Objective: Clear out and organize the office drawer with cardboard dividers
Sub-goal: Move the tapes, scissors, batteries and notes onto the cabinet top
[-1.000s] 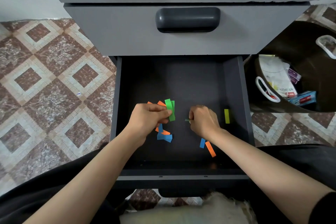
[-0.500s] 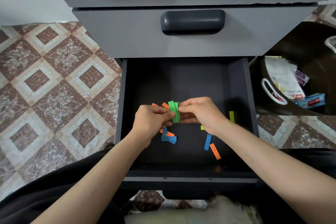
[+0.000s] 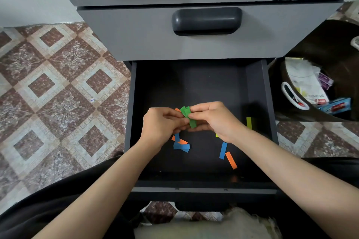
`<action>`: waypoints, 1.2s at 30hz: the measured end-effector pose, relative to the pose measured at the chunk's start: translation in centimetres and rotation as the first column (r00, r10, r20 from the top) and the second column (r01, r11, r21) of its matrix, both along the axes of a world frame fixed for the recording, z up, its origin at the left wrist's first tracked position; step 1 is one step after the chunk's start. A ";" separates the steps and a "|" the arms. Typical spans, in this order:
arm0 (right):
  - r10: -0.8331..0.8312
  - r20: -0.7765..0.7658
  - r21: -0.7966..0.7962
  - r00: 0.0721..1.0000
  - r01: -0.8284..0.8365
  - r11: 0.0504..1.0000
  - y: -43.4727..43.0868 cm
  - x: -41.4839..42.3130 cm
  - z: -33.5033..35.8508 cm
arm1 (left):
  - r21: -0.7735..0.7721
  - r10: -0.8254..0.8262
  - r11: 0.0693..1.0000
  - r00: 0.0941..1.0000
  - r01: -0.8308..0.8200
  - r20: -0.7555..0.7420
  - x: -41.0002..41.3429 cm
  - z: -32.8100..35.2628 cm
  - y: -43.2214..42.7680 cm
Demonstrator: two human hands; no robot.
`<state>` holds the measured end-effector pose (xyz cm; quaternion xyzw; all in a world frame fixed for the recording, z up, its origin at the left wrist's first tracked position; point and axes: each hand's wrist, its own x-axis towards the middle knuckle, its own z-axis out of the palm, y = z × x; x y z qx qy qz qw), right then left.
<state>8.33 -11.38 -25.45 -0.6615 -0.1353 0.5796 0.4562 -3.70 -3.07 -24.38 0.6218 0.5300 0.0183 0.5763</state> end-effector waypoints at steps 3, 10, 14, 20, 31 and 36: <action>0.106 0.138 -0.008 0.985 -0.106 0.994 0.0 0.1 0.3 | 0.294 -0.233 0.923 0.968 0.249 -0.088 -0.1 0.1 0.6; 0.117 0.196 -0.053 0.974 -0.109 0.993 0.2 0.1 0.1 | 0.475 -0.526 0.645 0.798 0.599 -0.293 -0.5 0.1 0.6; 0.179 0.240 -0.043 0.954 -0.174 0.984 0.1 0.2 0.1 | 0.491 -0.487 0.634 0.802 0.597 -0.346 -0.3 0.4 0.9; 0.429 0.593 -0.131 0.681 -0.445 0.886 0.2 -0.1 0.2 | 0.485 -0.441 0.643 0.804 0.593 -0.399 -0.3 0.4 1.3; 0.472 0.740 -0.180 0.480 -0.534 0.826 0.0 -0.4 0.3 | 0.483 -0.488 0.550 0.732 0.681 -0.476 -0.2 0.6 1.2; 0.609 0.756 -0.450 0.239 -0.486 0.749 -0.3 -0.1 0.2 | 0.482 -0.443 0.517 0.703 0.707 -0.556 -0.3 0.7 1.4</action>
